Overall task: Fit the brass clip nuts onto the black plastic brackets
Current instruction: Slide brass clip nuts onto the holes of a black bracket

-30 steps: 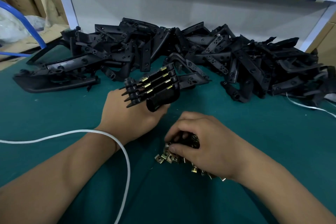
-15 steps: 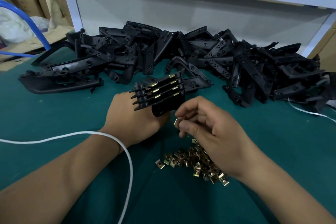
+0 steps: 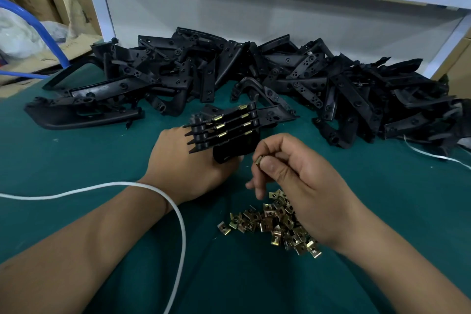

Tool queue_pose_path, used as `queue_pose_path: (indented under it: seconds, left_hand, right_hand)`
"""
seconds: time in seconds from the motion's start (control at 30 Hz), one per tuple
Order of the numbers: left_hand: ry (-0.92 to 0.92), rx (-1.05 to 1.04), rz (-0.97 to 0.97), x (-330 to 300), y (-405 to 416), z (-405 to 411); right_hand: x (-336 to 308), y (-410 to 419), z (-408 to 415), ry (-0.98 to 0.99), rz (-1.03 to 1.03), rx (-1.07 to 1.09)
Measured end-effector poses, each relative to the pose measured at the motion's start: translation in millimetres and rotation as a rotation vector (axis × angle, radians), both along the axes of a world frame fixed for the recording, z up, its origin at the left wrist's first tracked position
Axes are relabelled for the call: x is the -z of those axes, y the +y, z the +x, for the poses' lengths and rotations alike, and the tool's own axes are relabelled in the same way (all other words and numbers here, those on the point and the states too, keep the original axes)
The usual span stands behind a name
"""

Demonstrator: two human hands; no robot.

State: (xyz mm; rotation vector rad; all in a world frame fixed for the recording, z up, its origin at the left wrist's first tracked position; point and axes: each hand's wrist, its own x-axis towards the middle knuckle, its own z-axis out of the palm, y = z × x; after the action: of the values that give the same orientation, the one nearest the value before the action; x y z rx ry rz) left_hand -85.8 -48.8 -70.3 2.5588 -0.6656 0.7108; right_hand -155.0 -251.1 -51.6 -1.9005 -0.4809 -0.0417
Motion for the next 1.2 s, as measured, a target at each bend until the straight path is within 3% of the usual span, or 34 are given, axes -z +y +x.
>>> queue_pose_path:
  seconds: [0.37,0.67,0.97,1.2]
  left_hand:
    - [0.011,-0.053,0.016,-1,-4,-2]
    - [0.055,-0.018,0.047,0,-2,2]
    - [0.029,0.010,0.065,3,1,3]
    - [-0.077,0.112,-0.027,-1,0,-2]
  right_hand:
    - [4,-4,1,-0.011,-0.182,0.065]
    - [1,-3,0,-0.047,-0.171,0.008]
    - [-3,-1,0,-0.238,0.024,0.128]
    - [-2,11,-2,-0.074,0.322,-0.024]
